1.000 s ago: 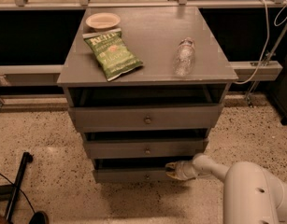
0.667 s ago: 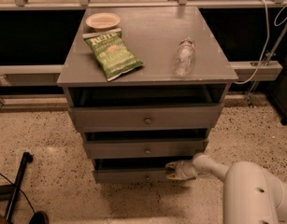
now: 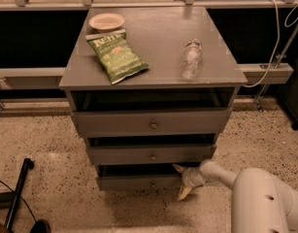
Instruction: Open bottom drawer
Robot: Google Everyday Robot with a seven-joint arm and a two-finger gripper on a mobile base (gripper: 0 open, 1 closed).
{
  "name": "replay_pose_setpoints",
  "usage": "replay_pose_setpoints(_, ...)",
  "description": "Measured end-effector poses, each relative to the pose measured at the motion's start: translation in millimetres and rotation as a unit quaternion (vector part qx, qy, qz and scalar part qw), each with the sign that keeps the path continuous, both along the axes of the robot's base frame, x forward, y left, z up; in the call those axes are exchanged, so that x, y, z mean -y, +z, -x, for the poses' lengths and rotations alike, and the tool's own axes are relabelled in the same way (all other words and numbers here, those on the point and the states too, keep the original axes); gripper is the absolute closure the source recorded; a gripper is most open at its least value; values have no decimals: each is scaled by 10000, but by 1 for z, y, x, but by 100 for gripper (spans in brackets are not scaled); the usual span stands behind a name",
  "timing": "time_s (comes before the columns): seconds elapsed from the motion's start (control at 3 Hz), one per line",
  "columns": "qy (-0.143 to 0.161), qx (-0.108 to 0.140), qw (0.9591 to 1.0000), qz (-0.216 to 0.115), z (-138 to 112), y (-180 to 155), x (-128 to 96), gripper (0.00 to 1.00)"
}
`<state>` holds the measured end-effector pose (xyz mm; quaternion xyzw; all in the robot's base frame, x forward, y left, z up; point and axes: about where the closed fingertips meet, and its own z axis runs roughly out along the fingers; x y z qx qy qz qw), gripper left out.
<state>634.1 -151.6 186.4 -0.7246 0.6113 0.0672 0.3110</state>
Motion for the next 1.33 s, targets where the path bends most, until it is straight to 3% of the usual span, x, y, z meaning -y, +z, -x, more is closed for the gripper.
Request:
replay_pose_setpoints(0.67, -63, -166, 9998, 93, -2, -20, 4, 2)
replay_pose_setpoints(1.33, -54, -241, 9996, 127, 1, -30, 11, 36)
